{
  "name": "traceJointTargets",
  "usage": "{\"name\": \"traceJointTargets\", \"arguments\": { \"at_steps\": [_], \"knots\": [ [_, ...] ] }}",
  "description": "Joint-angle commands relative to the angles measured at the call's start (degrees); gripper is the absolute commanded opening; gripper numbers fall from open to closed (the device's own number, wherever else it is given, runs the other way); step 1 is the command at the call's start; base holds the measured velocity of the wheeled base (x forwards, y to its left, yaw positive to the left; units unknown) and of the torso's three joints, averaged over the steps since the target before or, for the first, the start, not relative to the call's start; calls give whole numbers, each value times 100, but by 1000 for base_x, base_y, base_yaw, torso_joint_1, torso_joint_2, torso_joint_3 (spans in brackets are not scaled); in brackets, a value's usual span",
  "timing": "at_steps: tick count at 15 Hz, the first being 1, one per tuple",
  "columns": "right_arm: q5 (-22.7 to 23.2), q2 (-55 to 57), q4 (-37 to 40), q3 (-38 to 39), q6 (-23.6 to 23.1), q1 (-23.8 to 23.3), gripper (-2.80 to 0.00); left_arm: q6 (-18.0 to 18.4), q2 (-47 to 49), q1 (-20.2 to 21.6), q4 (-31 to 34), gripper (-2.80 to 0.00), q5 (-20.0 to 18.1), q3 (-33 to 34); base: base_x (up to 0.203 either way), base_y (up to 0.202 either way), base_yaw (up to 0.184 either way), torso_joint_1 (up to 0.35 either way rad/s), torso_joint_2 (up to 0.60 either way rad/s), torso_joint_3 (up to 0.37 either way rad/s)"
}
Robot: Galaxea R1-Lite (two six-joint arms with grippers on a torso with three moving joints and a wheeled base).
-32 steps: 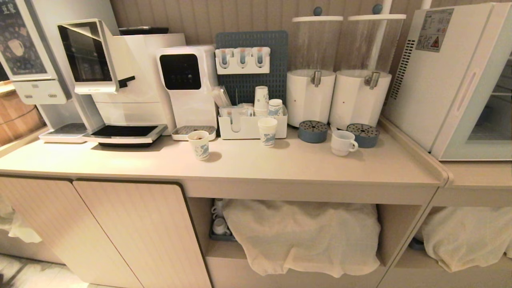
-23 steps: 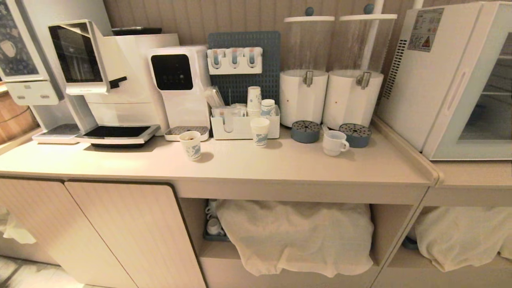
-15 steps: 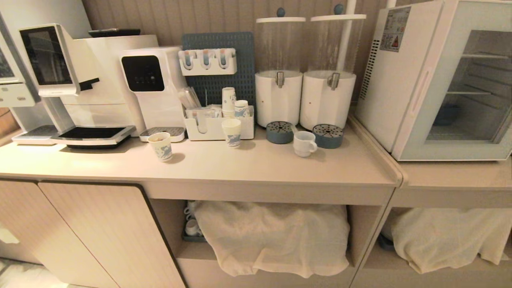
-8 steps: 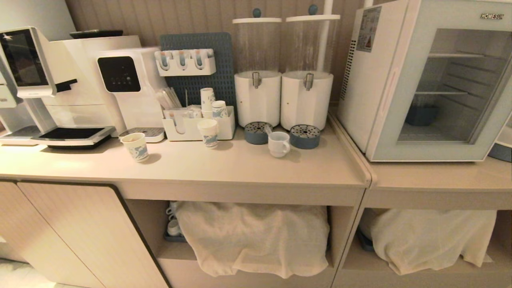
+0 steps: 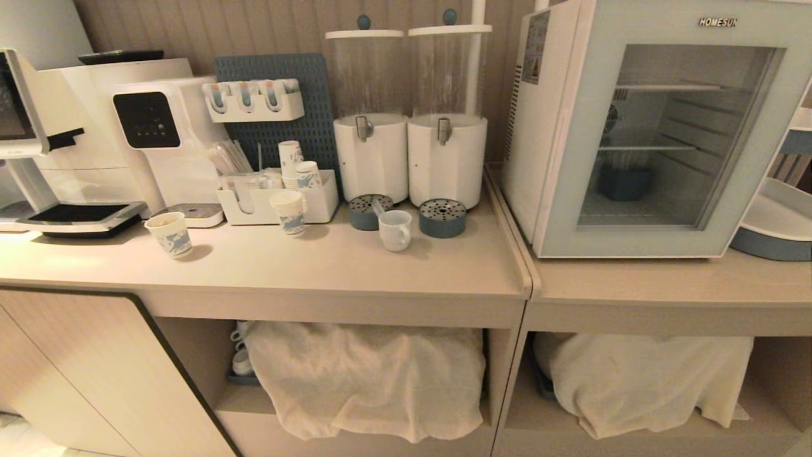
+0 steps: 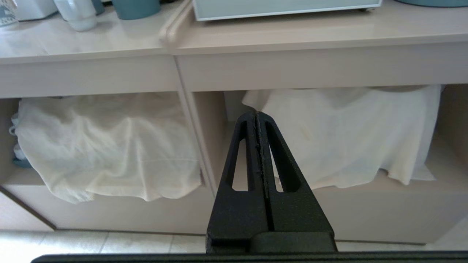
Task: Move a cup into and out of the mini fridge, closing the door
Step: Open the freezer door
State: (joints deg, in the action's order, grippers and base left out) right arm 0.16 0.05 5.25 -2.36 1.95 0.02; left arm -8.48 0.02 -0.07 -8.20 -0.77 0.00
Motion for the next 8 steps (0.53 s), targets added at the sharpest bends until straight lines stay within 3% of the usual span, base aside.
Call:
{"name": "traceJointTargets", "arguments": {
  "at_steps": [1,8],
  "knots": [
    [2,13,2,-1,7,-2,-280,-13,-29,-2,-6,-280,-2,229,0,-197,2,7,2,2],
    [2,13,2,-1,7,-2,-280,-4,-29,-2,-6,-280,-2,229,0,-194,-1,2,4,0]
  ]
}}
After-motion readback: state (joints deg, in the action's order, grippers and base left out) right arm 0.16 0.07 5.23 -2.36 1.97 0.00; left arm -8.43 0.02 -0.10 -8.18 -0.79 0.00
